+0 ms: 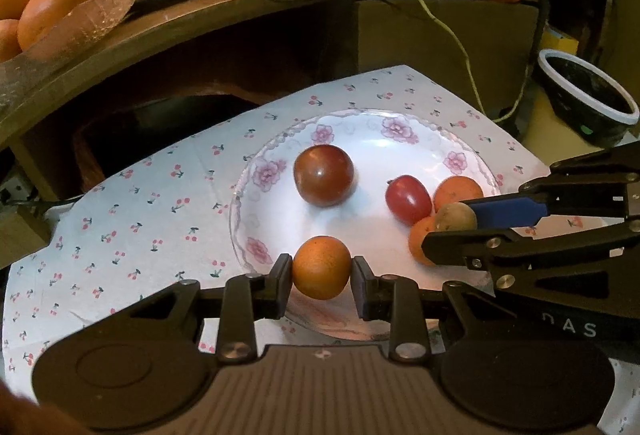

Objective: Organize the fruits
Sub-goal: 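Lower both fruits into the plate and open the left and right grippers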

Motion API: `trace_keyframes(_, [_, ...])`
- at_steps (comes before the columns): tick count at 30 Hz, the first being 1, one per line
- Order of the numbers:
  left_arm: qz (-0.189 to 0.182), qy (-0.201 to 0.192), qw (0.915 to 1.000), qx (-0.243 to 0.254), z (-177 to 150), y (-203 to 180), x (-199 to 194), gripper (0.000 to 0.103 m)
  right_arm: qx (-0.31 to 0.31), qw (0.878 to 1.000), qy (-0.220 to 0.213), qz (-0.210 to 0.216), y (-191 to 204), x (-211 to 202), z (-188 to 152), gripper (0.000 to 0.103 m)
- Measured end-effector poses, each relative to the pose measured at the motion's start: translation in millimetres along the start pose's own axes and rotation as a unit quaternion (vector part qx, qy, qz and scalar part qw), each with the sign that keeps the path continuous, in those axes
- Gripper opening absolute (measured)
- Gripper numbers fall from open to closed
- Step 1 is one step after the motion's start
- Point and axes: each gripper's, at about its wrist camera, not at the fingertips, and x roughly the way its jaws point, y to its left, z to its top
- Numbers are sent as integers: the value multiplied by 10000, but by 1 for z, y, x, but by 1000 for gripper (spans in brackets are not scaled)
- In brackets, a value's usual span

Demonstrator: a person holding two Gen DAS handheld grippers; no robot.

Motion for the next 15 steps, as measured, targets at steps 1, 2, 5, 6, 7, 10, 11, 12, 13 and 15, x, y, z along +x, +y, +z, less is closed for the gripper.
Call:
trace_keyframes(1, [12, -9, 10000, -40, 1, 1, 1, 36, 3, 10000, -16, 5, 0, 1, 1, 29])
trace_keyframes(2, [16, -17, 10000, -77, 1, 3, 1, 36, 2, 10000, -30, -2, 0, 2, 3, 29])
trace_keyframes(5, [19, -39, 9998, -174, 2, 7, 1, 36, -8, 10000, -56, -18, 0, 5, 7, 30])
trace_keyframes(6, [22, -42, 9998, -188, 2, 8, 1, 36, 2, 10000, -60, -17, 0, 6, 8, 30])
trace_keyframes(7, [22, -45, 9998, -197, 2, 9, 1, 36, 8, 10000, -61, -17, 0, 8, 9, 30])
trace_keyframes(10, [5, -73, 9997, -240, 2, 11, 0, 37, 6, 10000, -69, -16, 1, 10, 11, 30])
trace_keyframes(11, [-8, -83, 9996, -270, 3, 11, -1, 37, 17, 10000, -75, -15, 1, 11, 11, 30])
trace_keyframes(12, [-19, -91, 9995, -295, 3, 12, -1, 37, 32, 10000, -84, -17, 0, 11, 11, 30])
trace_keyframes(13, [-33, -88, 9994, -322, 3, 13, -2, 37, 53, 9999, -102, -22, 0, 11, 12, 30])
trace_keyframes(15, [-47, -94, 9993, -355, 3, 14, -3, 37, 88, 9999, -112, -27, -1, 12, 13, 30])
